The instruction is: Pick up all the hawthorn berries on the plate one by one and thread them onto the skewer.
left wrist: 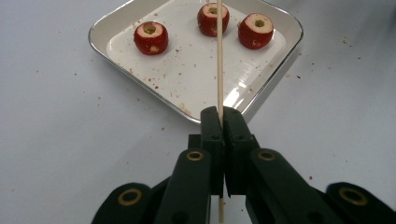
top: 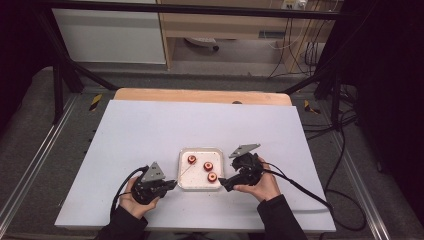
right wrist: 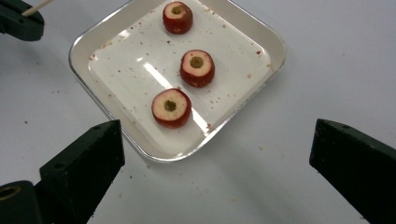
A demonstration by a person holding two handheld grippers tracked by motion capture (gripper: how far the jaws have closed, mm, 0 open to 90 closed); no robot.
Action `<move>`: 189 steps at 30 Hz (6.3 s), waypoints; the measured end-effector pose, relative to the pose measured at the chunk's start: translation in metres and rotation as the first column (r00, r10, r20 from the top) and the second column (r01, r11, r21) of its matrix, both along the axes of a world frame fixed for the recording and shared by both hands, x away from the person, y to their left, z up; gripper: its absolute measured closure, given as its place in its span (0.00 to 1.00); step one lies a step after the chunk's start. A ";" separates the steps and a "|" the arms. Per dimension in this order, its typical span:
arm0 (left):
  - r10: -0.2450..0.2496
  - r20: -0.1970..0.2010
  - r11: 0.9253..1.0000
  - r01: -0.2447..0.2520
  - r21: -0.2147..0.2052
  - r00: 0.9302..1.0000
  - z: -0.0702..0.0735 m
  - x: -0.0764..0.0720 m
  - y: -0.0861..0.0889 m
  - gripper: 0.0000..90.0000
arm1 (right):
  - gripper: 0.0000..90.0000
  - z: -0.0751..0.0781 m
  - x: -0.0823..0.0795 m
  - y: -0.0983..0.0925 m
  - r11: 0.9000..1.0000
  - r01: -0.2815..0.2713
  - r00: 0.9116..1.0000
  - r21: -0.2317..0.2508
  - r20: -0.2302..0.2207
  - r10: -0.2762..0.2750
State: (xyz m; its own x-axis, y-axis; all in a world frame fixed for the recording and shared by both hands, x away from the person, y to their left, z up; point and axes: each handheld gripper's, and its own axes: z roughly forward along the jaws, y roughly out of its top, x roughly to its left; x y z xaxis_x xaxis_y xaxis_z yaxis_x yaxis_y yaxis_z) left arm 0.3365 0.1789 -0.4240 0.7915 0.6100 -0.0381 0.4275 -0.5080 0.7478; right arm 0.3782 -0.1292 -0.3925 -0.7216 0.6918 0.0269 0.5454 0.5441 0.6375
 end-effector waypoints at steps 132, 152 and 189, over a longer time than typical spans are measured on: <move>0.238 0.020 0.939 -0.225 -0.259 0.971 0.011 -0.003 -0.032 0.98 | 0.68 0.013 0.036 0.036 0.505 0.190 0.959 0.842 -0.049 -0.279; 0.248 0.016 0.930 -0.234 -0.284 0.969 0.012 -0.002 -0.034 0.98 | 0.68 0.007 0.035 0.041 0.479 0.184 0.960 0.859 -0.051 -0.276; 0.294 -0.017 0.890 -0.280 -0.360 0.956 0.012 0.002 -0.044 0.98 | 0.68 -0.002 0.027 0.048 0.458 0.191 0.970 0.868 -0.096 -0.223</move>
State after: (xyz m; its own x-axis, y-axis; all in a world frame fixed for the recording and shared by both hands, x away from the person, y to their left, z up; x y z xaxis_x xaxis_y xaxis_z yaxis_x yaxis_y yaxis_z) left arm 0.3380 0.1347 -0.4118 0.5890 0.7624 -0.2681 0.4829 -0.0661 0.8732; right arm 0.4051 -0.0815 -0.3949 -0.5716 0.4553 0.6827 0.5376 -0.4208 0.7307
